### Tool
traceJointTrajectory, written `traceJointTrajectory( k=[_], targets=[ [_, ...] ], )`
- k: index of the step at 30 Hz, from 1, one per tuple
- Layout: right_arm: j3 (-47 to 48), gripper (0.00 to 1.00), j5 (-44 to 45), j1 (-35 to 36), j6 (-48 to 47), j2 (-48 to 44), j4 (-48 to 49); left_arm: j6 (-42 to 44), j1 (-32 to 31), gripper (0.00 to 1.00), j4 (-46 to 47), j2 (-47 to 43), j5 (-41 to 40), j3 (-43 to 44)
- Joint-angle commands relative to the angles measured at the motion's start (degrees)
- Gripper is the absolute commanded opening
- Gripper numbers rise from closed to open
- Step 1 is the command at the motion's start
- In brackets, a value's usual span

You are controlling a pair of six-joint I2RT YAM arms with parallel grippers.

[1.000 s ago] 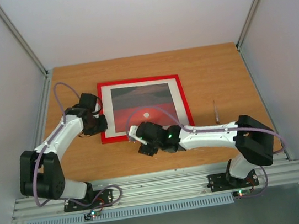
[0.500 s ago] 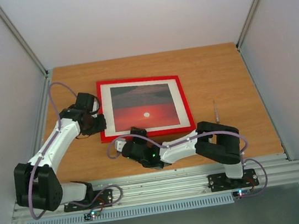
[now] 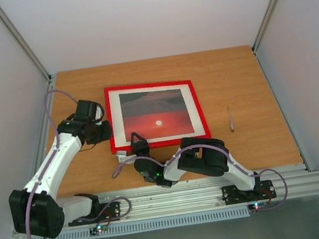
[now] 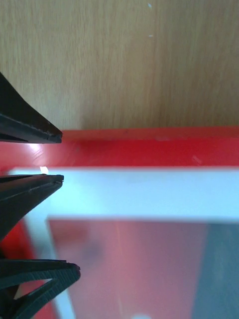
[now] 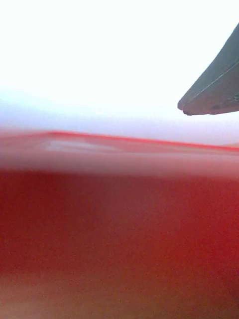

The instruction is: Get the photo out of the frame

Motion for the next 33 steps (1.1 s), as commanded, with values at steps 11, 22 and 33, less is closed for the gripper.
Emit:
traceJointTrajectory(
  k=[11,22,33],
  targets=[
    [0.6,0.01,1.6,0.3,-13.9,-10.1,17.2,-2.5,-0.2,0.17,0.7,-9.2,-0.5,5.5],
    [3.9,0.03,-1.2,-0.3,-4.8,-23.5,-2.4,-7.2,1.2,0.65,0.8,-28.0,-13.8,9.0],
    [20.0,0.02,-10.6,-5.5,35.2,-39.0,-50.4,-11.9,1.3,0.85,4.4,-40.5,-16.8,0.9]
  ],
)
